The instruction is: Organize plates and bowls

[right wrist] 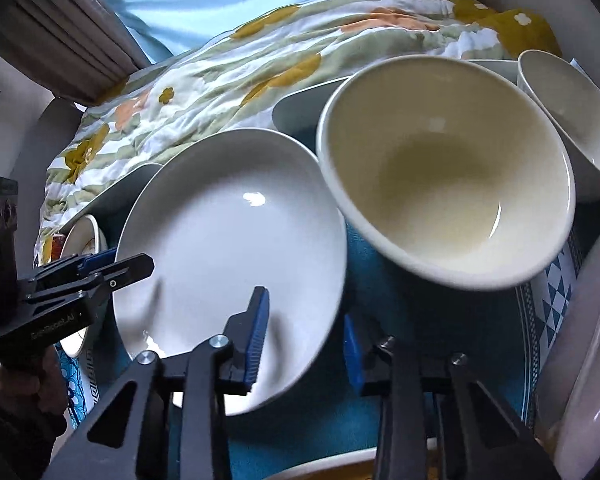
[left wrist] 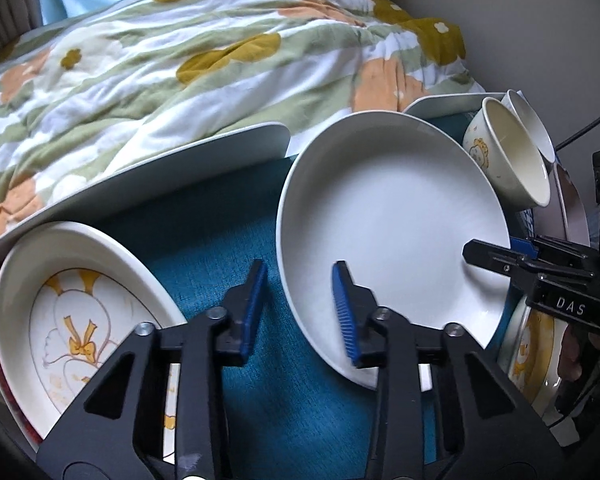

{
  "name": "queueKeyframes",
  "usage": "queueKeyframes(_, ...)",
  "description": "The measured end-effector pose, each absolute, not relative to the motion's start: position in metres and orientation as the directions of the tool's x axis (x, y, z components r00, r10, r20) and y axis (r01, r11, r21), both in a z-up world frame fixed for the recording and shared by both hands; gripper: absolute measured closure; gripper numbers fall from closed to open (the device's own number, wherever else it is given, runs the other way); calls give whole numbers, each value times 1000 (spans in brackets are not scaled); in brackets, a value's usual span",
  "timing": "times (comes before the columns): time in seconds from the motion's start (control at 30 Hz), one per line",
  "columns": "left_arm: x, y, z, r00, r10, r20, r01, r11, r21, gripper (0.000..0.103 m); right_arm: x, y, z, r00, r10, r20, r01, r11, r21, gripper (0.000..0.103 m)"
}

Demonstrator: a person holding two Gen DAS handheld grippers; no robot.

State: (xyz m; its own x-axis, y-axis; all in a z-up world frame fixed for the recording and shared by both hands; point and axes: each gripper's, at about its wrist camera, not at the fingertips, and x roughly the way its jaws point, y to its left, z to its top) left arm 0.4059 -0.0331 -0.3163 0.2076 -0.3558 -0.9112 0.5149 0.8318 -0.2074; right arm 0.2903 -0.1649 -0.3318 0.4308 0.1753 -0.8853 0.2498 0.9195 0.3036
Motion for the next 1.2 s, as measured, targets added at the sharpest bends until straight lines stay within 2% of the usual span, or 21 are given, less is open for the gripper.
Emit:
queueKeyframes(0.03,406,-34,-318,202,-353,-914,519,830,-206,83,290,-166,-332,432,172,-885,253,919,302,78)
queueKeyframes(0.1,404,-35,-319,204,-356,-912,526,825,-205,84,288,-168,-333,435,168,-885,256,919,300,84)
queueKeyframes(0.33,398,-41,-315,252,-312,-916,539,832,-135,84,291,-164,-332,434,130,-892,242,936,255,84)
queueKeyframes(0.7,390,-35,-298,327,-320,-889,547,831,-98,84,285,-153,-320,490,102,-866,201,953,226,85)
queueKeyframes(1.2,316,-34,-210,436,-340,-833,513,855,-80,84,227,-152,-242,564,99,-820,126,971,204,85)
